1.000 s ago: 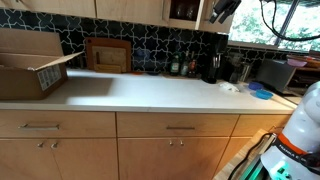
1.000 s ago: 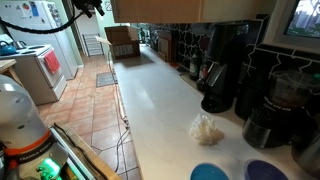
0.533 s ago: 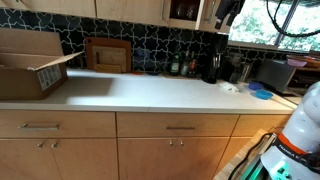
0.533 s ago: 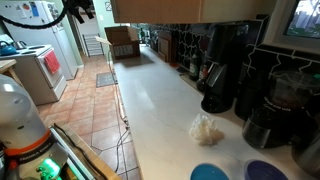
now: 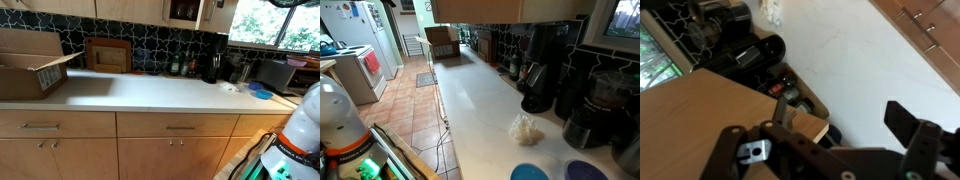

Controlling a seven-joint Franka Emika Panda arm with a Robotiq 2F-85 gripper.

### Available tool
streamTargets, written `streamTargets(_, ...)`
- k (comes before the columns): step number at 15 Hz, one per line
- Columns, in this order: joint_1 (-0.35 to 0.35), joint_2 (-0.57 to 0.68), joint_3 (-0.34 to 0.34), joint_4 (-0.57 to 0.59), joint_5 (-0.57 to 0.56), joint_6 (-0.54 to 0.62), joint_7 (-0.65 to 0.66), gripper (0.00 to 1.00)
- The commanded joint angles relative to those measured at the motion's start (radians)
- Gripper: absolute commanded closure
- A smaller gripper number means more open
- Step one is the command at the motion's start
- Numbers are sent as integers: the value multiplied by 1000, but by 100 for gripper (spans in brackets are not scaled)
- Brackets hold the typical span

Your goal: Pull open the far right top cabinet door

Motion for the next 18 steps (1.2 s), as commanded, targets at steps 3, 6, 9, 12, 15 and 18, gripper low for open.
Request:
streamTargets(3, 64, 268, 96, 239, -277, -70, -100, 0)
streamTargets(6, 112, 381, 131, 315, -473, -114, -160, 0)
streamTargets(9, 162, 363, 72, 281, -459, -82, -129, 0)
streamTargets(12, 176, 396, 70, 298, -490, -88, -130, 0)
streamTargets(15, 220, 460, 60, 314, -592, -119, -117, 0)
streamTargets(18, 263, 524, 37, 322, -696, -158, -96, 0)
